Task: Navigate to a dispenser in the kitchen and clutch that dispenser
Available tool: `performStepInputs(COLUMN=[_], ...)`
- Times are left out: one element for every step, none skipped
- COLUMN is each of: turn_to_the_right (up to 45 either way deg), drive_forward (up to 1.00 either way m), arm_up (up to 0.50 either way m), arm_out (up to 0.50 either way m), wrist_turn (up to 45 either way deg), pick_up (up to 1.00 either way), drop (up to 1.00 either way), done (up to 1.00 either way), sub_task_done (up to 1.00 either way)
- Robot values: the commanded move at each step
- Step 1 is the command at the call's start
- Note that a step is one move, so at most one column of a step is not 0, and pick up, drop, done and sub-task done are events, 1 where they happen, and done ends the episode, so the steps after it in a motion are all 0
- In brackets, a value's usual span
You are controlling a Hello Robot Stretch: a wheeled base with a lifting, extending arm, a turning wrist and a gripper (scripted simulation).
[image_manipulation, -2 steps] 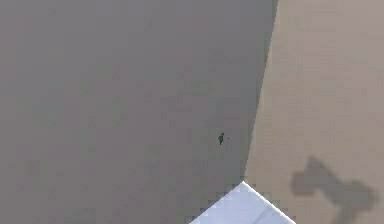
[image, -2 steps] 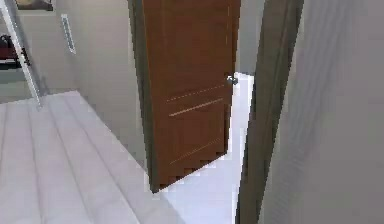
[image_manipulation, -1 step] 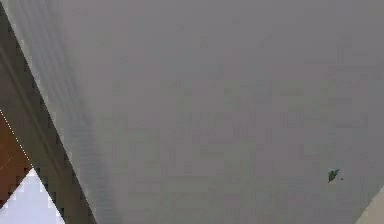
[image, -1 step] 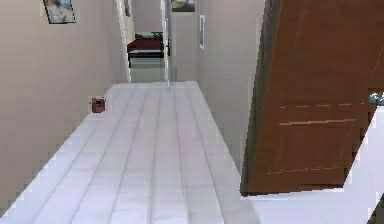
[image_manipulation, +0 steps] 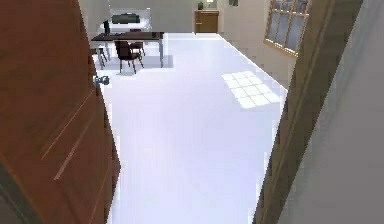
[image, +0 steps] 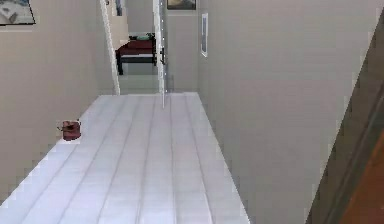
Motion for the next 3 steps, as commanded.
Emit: performStepInputs(turn_to_the_right=[-18.0, 0.0, 0.0], drive_forward=[0.00, 1.00, 1.00], arm_up=[0.00, 0.00, 0.00], arm_out=[0.00, 0.00, 0.00], wrist_turn=[0.0, 0.0, 0.0], pick_up=[0.00, 0.00, 0.00], drop=[0.00, 0.00, 0.00], done=[0.00, 0.00, 0.00], sub_task_done=[0.00, 0.00, 0.00])
